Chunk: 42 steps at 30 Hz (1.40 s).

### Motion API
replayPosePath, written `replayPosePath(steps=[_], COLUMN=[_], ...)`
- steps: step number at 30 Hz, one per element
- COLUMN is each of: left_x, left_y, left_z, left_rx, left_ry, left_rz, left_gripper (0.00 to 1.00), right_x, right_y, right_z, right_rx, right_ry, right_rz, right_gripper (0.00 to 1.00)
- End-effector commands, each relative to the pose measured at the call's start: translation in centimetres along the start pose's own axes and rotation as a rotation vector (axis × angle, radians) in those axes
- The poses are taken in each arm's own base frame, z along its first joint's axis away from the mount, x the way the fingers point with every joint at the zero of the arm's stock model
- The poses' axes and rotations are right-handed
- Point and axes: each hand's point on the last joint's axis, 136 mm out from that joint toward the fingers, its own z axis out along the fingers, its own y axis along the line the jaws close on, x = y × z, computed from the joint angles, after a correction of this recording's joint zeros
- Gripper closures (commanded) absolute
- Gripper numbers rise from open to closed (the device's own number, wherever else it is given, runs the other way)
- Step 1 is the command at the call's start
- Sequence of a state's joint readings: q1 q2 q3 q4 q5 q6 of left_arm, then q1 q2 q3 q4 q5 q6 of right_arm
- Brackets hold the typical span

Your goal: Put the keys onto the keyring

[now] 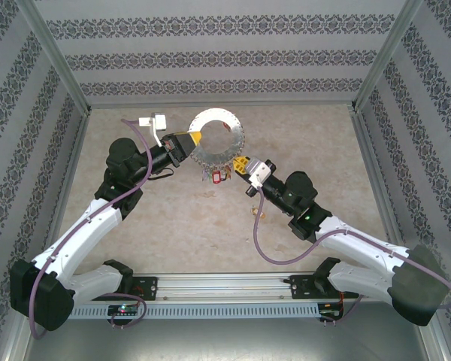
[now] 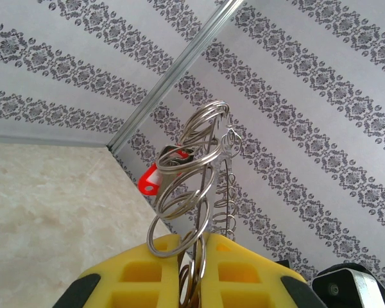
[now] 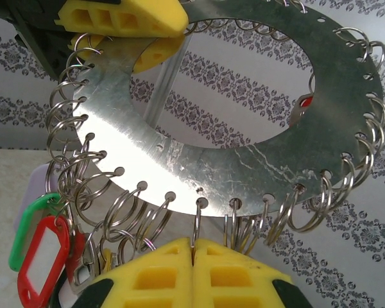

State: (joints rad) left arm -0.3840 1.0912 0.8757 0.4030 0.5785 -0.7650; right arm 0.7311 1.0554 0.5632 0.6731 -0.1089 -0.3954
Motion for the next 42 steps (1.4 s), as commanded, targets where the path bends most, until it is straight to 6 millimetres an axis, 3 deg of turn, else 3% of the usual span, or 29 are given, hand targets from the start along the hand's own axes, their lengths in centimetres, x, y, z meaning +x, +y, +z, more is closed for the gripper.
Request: replayPosePath(steps=[1,4,12,13,24,31,42], left_x=[-0.5,0.2,3.0,3.6,10.9,15.3,22.1], left_y=[0.8,2.1,5.8,6.4,10.8,12.5,14.4], left_z=[-0.1,-0.1,-0.5,-0.6,-2.9,-4.5,-8.5], left_rx=[-0.040,-0.067,-0.170,-0.188,-0.313,-0.363,-0.464], left_ry=[-0.039,-0.048,-0.029,-0.019,0.121,0.206,0.341], left_rz=[-0.031,-0.076,-0.206,-0.227,-0.371,-0.423,-0.450], left_gripper=[1.00,1.00,0.92,0.87,0.74,0.67,0.57], right_x=[-1.2,0.7,3.1,3.5,6.8,8.9,12.5], right_y=[-0.3,-0.2,1.4,1.7,5.1,7.8,10.3], right_z=[-0.1,-0.1,-0.7,-0.7,-0.9,-1.1,-2.0], right_rx=[0.005,0.004,-0.087,-0.107,-0.323,-0.445,-0.519], right_ry=[-0.002,0.102,0.249,0.273,0.535,0.635,0.777], right_rz=[-0.001,0.007,0.082,0.097,0.255,0.303,0.365], right_gripper=[1.00,1.00,1.00,1.00,1.00,1.00,1.00])
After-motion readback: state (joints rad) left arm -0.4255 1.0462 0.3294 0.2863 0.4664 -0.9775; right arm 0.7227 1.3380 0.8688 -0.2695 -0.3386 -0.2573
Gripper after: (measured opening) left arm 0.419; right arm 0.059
